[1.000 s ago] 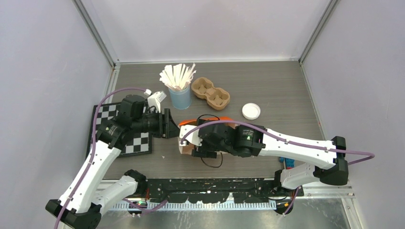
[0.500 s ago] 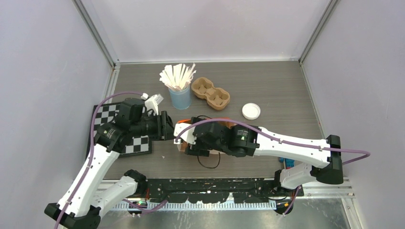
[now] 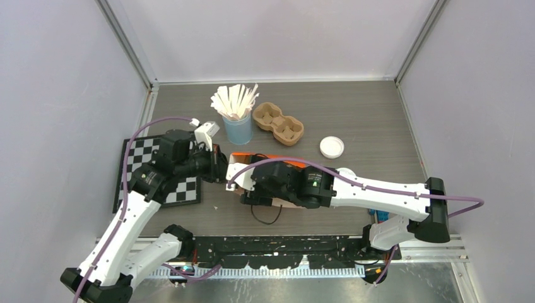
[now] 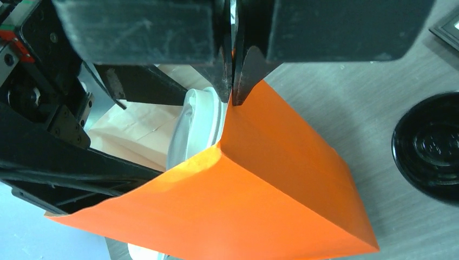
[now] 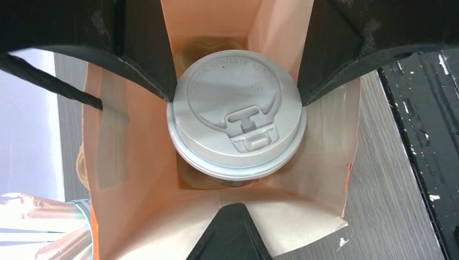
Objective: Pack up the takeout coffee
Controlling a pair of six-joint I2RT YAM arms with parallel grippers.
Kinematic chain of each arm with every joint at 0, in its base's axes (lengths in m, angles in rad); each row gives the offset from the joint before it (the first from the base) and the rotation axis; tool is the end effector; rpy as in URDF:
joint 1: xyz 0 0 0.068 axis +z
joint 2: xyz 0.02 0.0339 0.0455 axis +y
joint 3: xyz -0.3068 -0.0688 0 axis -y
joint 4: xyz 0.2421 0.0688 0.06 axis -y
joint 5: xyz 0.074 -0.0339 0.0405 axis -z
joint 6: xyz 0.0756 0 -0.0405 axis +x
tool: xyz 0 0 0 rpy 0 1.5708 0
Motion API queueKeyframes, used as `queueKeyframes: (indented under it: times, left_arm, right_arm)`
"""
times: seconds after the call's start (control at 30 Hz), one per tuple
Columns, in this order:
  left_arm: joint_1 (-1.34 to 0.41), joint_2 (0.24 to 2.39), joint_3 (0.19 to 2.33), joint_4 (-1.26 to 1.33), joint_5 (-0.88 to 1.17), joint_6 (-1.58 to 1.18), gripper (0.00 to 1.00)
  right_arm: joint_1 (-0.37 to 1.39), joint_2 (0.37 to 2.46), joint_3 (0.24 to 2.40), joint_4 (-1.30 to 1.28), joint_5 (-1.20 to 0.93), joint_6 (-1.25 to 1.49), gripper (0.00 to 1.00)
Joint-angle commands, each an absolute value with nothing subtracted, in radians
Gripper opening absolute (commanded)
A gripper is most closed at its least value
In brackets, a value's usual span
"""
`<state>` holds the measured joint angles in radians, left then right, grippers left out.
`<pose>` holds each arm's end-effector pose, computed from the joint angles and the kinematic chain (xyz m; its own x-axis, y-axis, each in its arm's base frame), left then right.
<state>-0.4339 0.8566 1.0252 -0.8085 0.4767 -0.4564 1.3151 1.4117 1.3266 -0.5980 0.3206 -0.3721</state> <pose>0.1314 -0.0991 0.3608 -0.7981 -0.0618 -0.5993 0.3963 0.6954 -0.5995 0.1067 0.3140 0.3636 0.1626 -0.7421 -0.6502 -0.8558 0.2219 -0.4673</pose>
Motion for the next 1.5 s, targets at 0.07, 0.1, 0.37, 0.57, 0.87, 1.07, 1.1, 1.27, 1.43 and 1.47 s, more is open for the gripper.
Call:
queueKeyframes:
  times: [0.07, 0.1, 0.37, 0.57, 0.87, 1.07, 1.1, 1.27, 1.43, 1.47]
  left_arm:
    - [-0.437, 0.788, 0.963, -0.585, 0.543, -0.321, 0.00]
    - [-0.437, 0.791, 0.961, -0.584, 0.554, -0.317, 0.00]
    - [-0.438, 0.785, 0.959, -0.663, 0.540, -0.301, 0.02]
    - [-0.437, 0.726, 0.919, -0.701, 0.533, -0.300, 0.01]
    - [-0.437, 0.705, 0.909, -0.703, 0.534, -0.344, 0.02]
    - [-0.437, 0.710, 0.917, -0.759, 0.508, -0.373, 0.13]
    - [-0.437, 0.710, 0.919, -0.773, 0.490, -0.383, 0.18]
    - [-0.437, 0.714, 0.913, -0.785, 0.464, -0.432, 0.30]
    - [-0.437, 0.722, 0.893, -0.750, 0.466, -0.461, 0.35]
    - [-0.437, 0.723, 0.893, -0.745, 0.466, -0.462, 0.36]
  right_arm:
    - [1.304, 1.366, 1.315, -0.615, 0.342, -0.421, 0.70]
    - [1.303, 1.365, 1.313, -0.619, 0.342, -0.426, 0.70]
    - [1.302, 1.363, 1.254, -0.591, 0.371, -0.445, 0.70]
    - [1.297, 1.354, 1.232, -0.574, 0.368, -0.434, 0.70]
    - [1.285, 1.369, 1.219, -0.578, 0.358, -0.468, 0.70]
    - [1.283, 1.370, 1.197, -0.556, 0.354, -0.473, 0.70]
    - [1.284, 1.371, 1.198, -0.555, 0.355, -0.473, 0.70]
    - [1.284, 1.375, 1.194, -0.541, 0.353, -0.474, 0.70]
    - [1.282, 1.371, 1.190, -0.532, 0.366, -0.475, 0.70]
    - [1.282, 1.369, 1.187, -0.532, 0.362, -0.474, 0.70]
